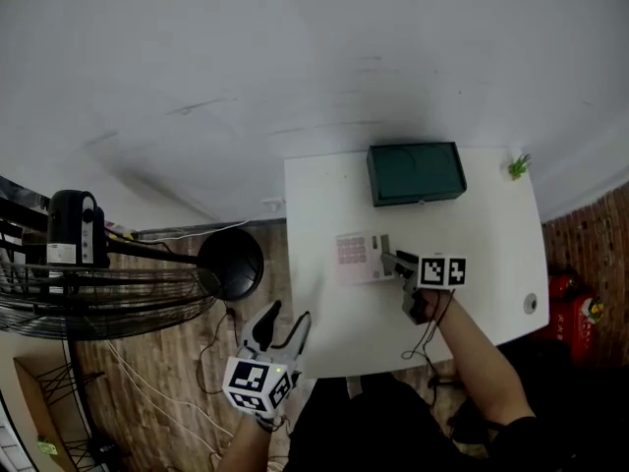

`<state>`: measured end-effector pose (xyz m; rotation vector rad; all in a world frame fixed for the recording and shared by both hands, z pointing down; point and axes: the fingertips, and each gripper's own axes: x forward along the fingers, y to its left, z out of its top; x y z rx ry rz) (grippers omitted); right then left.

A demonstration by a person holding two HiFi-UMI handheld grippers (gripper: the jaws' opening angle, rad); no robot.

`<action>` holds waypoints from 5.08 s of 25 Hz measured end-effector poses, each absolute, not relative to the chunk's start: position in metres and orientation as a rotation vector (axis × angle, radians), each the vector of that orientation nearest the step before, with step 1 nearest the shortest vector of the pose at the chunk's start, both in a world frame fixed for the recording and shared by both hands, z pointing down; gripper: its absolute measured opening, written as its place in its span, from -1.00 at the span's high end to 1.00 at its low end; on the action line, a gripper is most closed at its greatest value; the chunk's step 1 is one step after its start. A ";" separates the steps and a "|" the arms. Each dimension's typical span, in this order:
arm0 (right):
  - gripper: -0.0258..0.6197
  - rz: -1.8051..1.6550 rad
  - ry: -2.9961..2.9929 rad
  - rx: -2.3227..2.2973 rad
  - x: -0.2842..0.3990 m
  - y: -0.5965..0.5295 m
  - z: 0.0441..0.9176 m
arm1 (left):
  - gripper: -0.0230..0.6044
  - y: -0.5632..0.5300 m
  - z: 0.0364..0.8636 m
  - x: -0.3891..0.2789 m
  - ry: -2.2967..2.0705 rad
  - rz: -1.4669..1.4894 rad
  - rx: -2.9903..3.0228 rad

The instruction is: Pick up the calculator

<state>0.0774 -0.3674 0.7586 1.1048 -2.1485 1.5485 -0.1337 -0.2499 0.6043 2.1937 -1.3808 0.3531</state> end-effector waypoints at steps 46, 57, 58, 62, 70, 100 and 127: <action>0.66 2.081 -2.262 1.091 0.066 -0.305 0.656 | 0.21 -0.226 0.574 -0.108 -1.339 0.252 2.217; 0.67 2.083 -2.374 1.180 0.082 -0.303 0.587 | 0.22 -0.226 0.548 -0.100 -1.333 0.230 2.258; 0.67 2.078 -2.382 1.187 0.083 -0.302 0.582 | 0.23 -0.226 0.545 -0.101 -1.336 0.227 2.266; 0.67 1.997 -2.461 1.200 0.085 -0.304 0.556 | 0.23 -0.231 0.531 -0.106 -1.352 0.209 2.306; 0.67 1.858 -2.578 1.262 0.101 -0.316 0.511 | 0.23 -0.248 0.503 -0.104 -1.352 0.171 2.371; 0.68 1.837 -2.620 1.381 0.141 -0.300 0.510 | 0.24 -0.270 0.514 -0.086 -1.228 0.172 2.414; 0.68 1.805 -2.714 1.309 0.157 -0.277 0.486 | 0.24 -0.243 0.512 -0.071 -1.251 0.192 2.395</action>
